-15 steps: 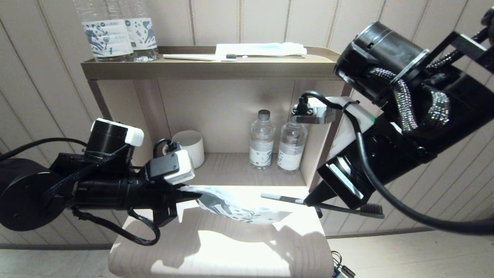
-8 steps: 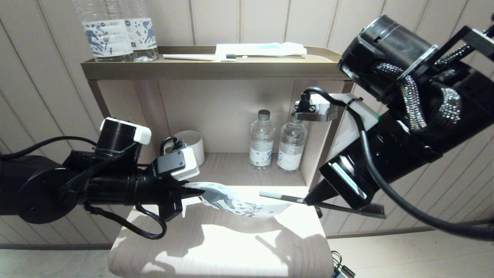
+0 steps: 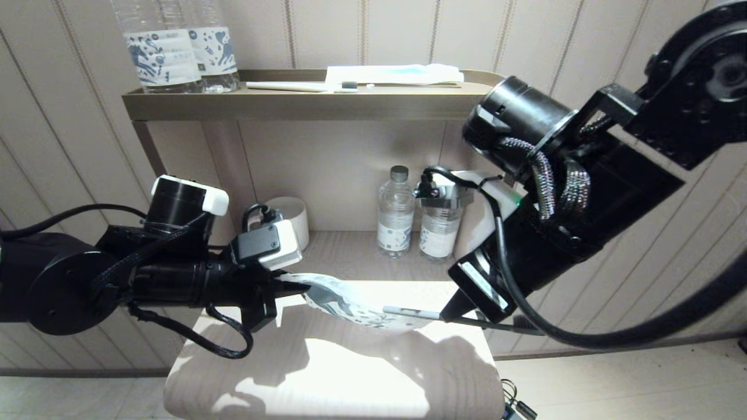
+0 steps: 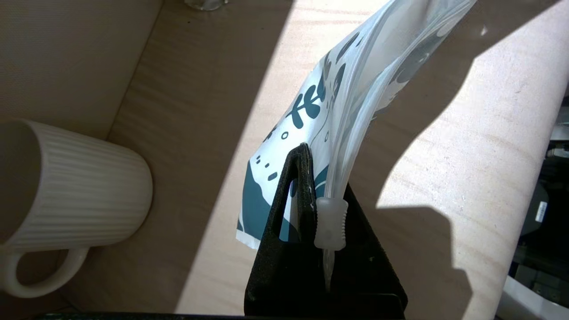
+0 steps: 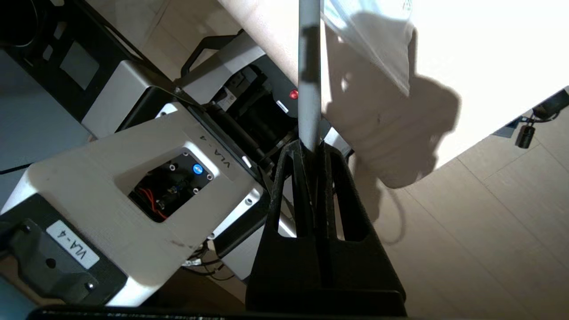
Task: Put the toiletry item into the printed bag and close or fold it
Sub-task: Close the strorage bag and place it on the desk
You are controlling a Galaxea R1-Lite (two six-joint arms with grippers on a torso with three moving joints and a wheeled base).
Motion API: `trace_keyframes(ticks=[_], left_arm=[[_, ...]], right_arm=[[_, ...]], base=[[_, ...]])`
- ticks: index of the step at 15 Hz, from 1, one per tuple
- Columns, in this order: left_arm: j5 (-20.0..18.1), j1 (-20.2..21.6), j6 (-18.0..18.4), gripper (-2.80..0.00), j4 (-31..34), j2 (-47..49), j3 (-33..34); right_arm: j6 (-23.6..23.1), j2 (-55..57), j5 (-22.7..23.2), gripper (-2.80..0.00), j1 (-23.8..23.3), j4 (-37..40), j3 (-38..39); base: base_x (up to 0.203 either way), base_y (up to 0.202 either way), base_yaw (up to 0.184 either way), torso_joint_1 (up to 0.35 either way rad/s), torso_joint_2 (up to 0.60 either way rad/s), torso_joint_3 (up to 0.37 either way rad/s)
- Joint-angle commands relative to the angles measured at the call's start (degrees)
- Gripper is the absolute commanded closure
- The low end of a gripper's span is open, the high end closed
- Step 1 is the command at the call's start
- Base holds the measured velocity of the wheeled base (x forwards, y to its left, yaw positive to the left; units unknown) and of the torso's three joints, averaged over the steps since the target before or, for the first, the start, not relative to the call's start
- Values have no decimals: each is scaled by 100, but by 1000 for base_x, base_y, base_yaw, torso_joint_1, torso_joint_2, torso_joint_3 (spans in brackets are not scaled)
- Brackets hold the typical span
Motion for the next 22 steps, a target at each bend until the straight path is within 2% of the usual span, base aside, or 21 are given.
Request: trace_keyframes(ticks=[1, 9, 13, 17, 22], left_arm=[[-22, -2, 17, 0, -8, 23, -26], [-57, -2, 8, 0, -8, 14, 13], [-57, -28, 8, 0, -8, -12, 39], [-57, -46, 8, 0, -8, -39, 66], [-57, -46, 8, 0, -8, -19, 92]], right_arm=[[3, 255, 36, 0, 4, -46, -1], [3, 660, 50, 0, 40, -845, -9], [-50, 742, 634, 0, 148, -1251, -9], [-120, 907, 678, 0, 179, -1667, -9], [37, 1035, 687, 0, 235, -1972, -9]], base=[[0, 0, 0, 0, 0, 0], [0, 0, 0, 0, 0, 0], [0, 0, 0, 0, 0, 0], [0, 0, 0, 0, 0, 0], [0, 0, 0, 0, 0, 0]])
